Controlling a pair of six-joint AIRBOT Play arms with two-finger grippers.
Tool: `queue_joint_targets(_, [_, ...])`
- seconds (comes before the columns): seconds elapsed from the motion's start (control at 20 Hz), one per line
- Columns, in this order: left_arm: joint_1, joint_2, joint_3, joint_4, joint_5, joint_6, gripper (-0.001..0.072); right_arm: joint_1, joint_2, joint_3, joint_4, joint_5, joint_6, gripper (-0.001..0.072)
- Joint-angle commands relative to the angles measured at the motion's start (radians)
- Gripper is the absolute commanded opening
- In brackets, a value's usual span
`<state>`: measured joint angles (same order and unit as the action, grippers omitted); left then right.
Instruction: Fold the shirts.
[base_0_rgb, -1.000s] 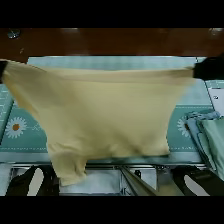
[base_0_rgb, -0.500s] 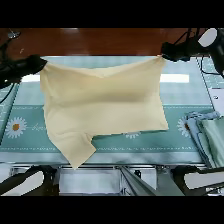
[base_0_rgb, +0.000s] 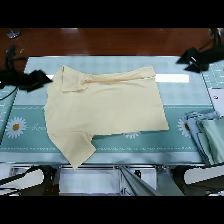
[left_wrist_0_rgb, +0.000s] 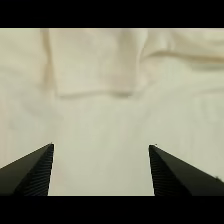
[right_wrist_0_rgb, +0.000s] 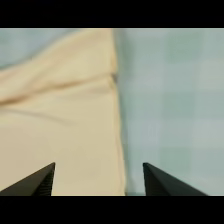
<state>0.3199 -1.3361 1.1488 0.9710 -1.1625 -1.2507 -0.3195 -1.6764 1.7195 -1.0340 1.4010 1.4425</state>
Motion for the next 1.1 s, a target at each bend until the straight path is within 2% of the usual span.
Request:
queue_joint_targets(0.0, [0.189,0.073,-0.233,0.076,-0.263,-0.064,0.0702,-0.116,0.159,-0.278,-0.04,0.053,-0.042,0.0623])
queue_joint_targets(0.05, [0.248,0.11,-0.341,0.074,-0.245,-0.063,0.0702,-0.128,0.233,-0.41,0.018,-0.044,-0.045,0.0623])
queue_joint_targets(0.15, [0.351,0.172,-0.517,0.068,-0.219,-0.054,0.0702,-0.113,0.391,-0.676,0.129,-0.201,-0.128,0.0622])
queue_joint_targets(0.25, [0.429,0.212,-0.625,0.068,-0.218,-0.013,0.0701,-0.079,0.509,-0.862,0.193,-0.277,-0.182,0.0623])
queue_joint_targets(0.35, [0.458,0.248,-0.66,0.059,-0.184,-0.018,0.0701,-0.042,0.582,-0.978,0.218,-0.288,-0.215,0.0622])
queue_joint_targets(0.45, [0.46,0.253,-0.663,0.057,-0.184,-0.018,0.0701,-0.008,0.613,-1.032,0.22,-0.291,-0.22,0.0622])
queue_joint_targets(0.6, [0.459,0.246,-0.706,-0.057,-0.159,0.024,0.0701,0.045,0.615,-1.047,0.225,-0.32,-0.223,0.0623])
queue_joint_targets(0.75, [0.457,0.246,-0.799,-0.2,-0.097,0.134,0.07,0.072,0.615,-1.046,0.245,-0.394,-0.187,0.0623])
queue_joint_targets(0.85, [0.457,0.246,-0.827,-0.243,-0.063,0.151,0.07,0.018,0.615,-1.032,0.191,-0.428,-0.162,0.0624])
queue_joint_targets(0.95, [0.456,0.246,-0.826,-0.244,-0.055,0.151,0.0694,-0.107,0.614,-0.999,0.104,-0.401,-0.131,0.0623])
queue_joint_targets(1.0, [0.451,0.246,-0.826,-0.247,-0.048,0.151,0.057,-0.169,0.614,-0.993,0.065,-0.367,-0.117,0.0623])
queue_joint_targets(1.05, [0.441,0.246,-0.826,-0.25,-0.052,0.178,0.0195,-0.221,0.613,-0.996,0.023,-0.311,-0.106,0.0623])
